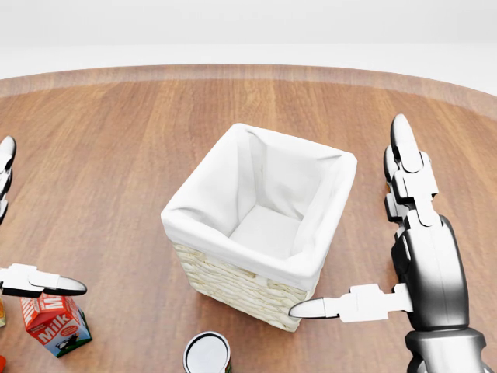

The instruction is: Pick the milk and place it in the basket.

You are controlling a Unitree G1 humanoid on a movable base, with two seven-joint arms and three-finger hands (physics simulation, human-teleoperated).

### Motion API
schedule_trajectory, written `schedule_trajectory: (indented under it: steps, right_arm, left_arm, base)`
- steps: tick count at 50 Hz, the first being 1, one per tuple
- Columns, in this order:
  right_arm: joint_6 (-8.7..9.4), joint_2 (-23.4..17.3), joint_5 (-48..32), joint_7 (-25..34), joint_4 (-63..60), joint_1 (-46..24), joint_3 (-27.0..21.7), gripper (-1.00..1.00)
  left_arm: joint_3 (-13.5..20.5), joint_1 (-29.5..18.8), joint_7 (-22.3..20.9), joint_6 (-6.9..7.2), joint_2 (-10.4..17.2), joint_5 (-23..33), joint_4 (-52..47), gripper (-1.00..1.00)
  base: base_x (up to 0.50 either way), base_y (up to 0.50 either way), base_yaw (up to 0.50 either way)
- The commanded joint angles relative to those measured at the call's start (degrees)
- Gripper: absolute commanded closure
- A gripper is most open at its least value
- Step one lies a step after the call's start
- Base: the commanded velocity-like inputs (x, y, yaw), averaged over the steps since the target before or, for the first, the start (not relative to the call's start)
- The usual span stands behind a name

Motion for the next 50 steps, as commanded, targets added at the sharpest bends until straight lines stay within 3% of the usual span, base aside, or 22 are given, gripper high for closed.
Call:
schedule_trajectory:
  steps: [1, 4, 17, 20, 21, 22, 23, 27, 29, 34, 40, 43, 45, 50]
  right_arm:
    - [0.00, 0.0, 0.0, -0.1, 0.3, -0.1, -0.1, -1.00]
    - [0.00, 0.0, 0.0, 0.0, -0.1, 0.0, -0.1, -1.00]
    - [0.00, -0.1, 0.3, 0.1, -0.6, -0.5, -0.9, -1.00]
    - [0.00, -0.1, 0.3, 0.1, -1.0, -0.3, -0.9, -1.00]
    - [0.00, -0.1, 0.4, 0.1, -0.8, -0.4, -0.9, -1.00]
    - [0.00, -0.1, 0.4, 0.1, -0.8, -0.4, -0.9, -1.00]
    - [0.00, -0.1, 0.3, 0.0, -0.7, -0.3, -0.8, -1.00]
    - [0.00, -0.1, 0.1, -0.1, -0.8, -0.3, -0.6, -1.00]
    - [0.00, -0.1, -0.1, -0.2, -0.6, -0.3, -0.6, -1.00]
    - [0.00, 0.0, -1.0, -0.6, 0.0, -0.2, -0.1, -1.00]
    - [0.00, 0.0, -0.9, -0.5, -0.2, -0.2, -0.2, -1.00]
    - [0.00, 0.0, -1.0, -0.6, -0.1, -0.2, -0.2, -1.00]
    - [0.00, 0.0, -1.0, -0.5, -0.1, -0.2, -0.1, -1.00]
    - [0.00, 0.0, -0.9, -0.5, 0.1, -0.2, -0.2, -1.00]
  left_arm:
    - [-1.6, -4.7, 2.0, 0.00, 2.9, 0.0, 8.4, -1.00]
    - [-1.9, -6.4, 4.3, 0.00, 3.7, 2.0, 12.0, -1.00]
    - [1.1, 1.3, -4.3, 0.04, 1.7, 0.6, -4.4, -1.00]
    - [1.9, 2.2, -5.9, 1.59, 1.2, 0.7, -7.4, -1.00]
    - [2.4, 2.8, -7.5, 3.72, 0.9, -0.1, -10.0, -1.00]
    - [2.5, 2.8, -7.7, 3.84, 0.8, -0.1, -10.2, -1.00]
    - [2.9, 3.2, -8.7, 5.07, 0.6, -0.4, -12.4, -1.00]
    - [3.6, 3.8, -9.6, 5.31, 0.0, -0.4, -14.5, -1.00]
    - [3.7, 3.9, -9.8, 4.89, -0.2, -0.4, -14.5, -1.00]
    - [3.1, 2.6, -8.3, 2.32, 0.3, 0.5, -10.2, -1.00]
    - [2.4, 1.6, -7.3, 2.00, 0.9, 0.7, -8.1, -1.00]
    - [2.2, 1.6, -7.2, 1.34, 1.0, 0.7, -7.2, -1.00]
    - [1.9, 1.2, -6.6, 0.09, 1.2, 1.1, -5.5, -1.00]
    - [1.1, -0.1, -5.4, 0.00, 1.8, 1.5, -1.5, -1.00]
  base:
    - [0.00, 0.00, 0.00]
    - [0.00, 0.00, 0.00]
    - [0.00, 0.00, 0.00]
    - [0.00, 0.00, 0.00]
    - [0.00, 0.00, 0.00]
    - [0.00, 0.00, 0.00]
    - [0.00, 0.00, 0.00]
    - [0.00, 0.00, 0.00]
    - [0.00, 0.00, 0.00]
    - [0.00, 0.00, 0.00]
    - [0.00, 0.00, 0.00]
    - [0.00, 0.00, 0.00]
    - [0.00, 0.00, 0.00]
    - [0.00, 0.00, 0.00]
